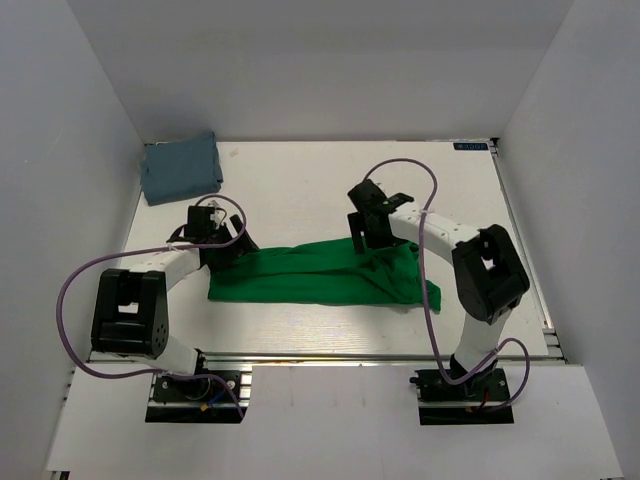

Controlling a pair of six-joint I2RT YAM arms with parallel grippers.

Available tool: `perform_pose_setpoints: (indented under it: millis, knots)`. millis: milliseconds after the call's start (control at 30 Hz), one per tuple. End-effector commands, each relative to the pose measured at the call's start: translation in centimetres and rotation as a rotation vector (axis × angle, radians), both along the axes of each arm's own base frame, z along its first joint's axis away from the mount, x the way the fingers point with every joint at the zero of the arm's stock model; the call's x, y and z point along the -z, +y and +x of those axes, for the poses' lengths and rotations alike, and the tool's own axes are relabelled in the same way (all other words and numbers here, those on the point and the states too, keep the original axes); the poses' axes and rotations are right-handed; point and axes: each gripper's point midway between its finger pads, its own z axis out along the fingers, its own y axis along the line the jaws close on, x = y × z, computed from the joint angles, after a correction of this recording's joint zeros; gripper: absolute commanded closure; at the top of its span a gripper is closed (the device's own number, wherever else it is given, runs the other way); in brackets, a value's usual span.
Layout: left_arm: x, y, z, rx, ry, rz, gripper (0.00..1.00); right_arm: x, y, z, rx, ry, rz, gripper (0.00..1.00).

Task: Fold and stack the t-shirts
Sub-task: Fold the other side of the tshirt into a rectangle

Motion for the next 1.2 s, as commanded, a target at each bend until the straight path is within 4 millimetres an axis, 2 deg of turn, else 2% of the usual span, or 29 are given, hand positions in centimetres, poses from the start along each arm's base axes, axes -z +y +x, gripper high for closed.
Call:
perform_pose_setpoints:
  millis: [0, 167, 333, 400, 467, 500, 533, 567, 667, 700, 733, 800, 833, 933, 1033, 1067, 1133, 1167]
  knots:
    - [1.3, 0.5, -2.1, 0.001, 0.058, 0.031, 0.00, -0.8, -2.5, -0.8, 0.101, -0.019, -0.146, 0.10]
    - [1.7, 1.3, -2.4, -0.024, 0.077, 0.071, 0.00, -0.3, -4.7, -3.5, 0.150, 0.016, -0.209, 0.10]
    - [2.0, 1.4, -3.0, -0.024, 0.086, 0.072, 0.00, -1.1, -6.5, -6.5, 0.221, 0.018, -0.204, 0.10]
    - [2.0, 1.4, -3.0, -0.024, 0.086, 0.072, 0.00, -0.9, -7.1, -8.4, 0.224, 0.043, -0.178, 0.10]
    - [2.1, 1.5, -2.9, -0.029, 0.085, 0.079, 0.00, -1.1, -6.8, -9.8, 0.231, 0.063, -0.118, 0.10]
    - [2.1, 1.5, -2.9, -0.029, 0.085, 0.079, 0.00, -0.7, -7.3, -11.2, 0.238, 0.085, -0.097, 0.10]
    - [2.1, 1.5, -2.9, -0.029, 0.085, 0.079, 0.00, -1.2, -7.3, -11.6, 0.247, 0.071, -0.066, 0.10]
    - [2.0, 1.5, -2.7, -0.029, 0.076, 0.078, 0.00, -0.1, -7.7, -13.1, 0.243, 0.117, -0.060, 0.10]
    - [2.3, 1.5, -2.8, -0.029, 0.085, 0.079, 0.00, -0.6, -7.5, -14.2, 0.230, 0.098, 0.027, 0.10]
    - [2.3, 1.8, -2.8, -0.038, 0.086, 0.079, 0.00, -0.9, -6.3, -15.1, 0.194, 0.127, 0.113, 0.10]
    - [2.4, 1.8, -3.0, -0.038, 0.096, 0.080, 0.00, -0.1, -5.7, -15.4, 0.163, 0.132, 0.151, 0.10]
    - [2.7, 2.0, -3.1, -0.042, 0.105, 0.088, 0.00, -1.0, -3.7, -16.8, 0.029, 0.167, 0.280, 0.10]
    - [2.7, 2.0, -3.1, -0.042, 0.105, 0.088, 0.00, -0.5, -3.3, -17.2, -0.006, 0.171, 0.308, 0.10]
    - [2.7, 2.0, -3.1, -0.042, 0.105, 0.088, 0.00, -2.3, -1.8, -17.1, -0.120, 0.123, 0.403, 0.10]
    - [2.7, 2.0, -3.1, -0.042, 0.105, 0.088, 0.00, -4.8, -0.7, -15.1, -0.204, -0.013, 0.445, 0.10]
    - [2.6, 1.8, -3.1, -0.037, 0.106, 0.081, 0.00, -6.0, 0.3, -13.8, -0.227, -0.077, 0.477, 0.11]
    - [2.3, 1.8, -2.8, -0.038, 0.096, 0.080, 0.00, -6.2, 1.0, -12.9, -0.263, -0.086, 0.479, 0.14]
    - [2.2, 1.8, -2.7, -0.038, 0.099, 0.080, 0.00, -7.2, 1.7, -12.3, -0.266, -0.108, 0.496, 0.18]
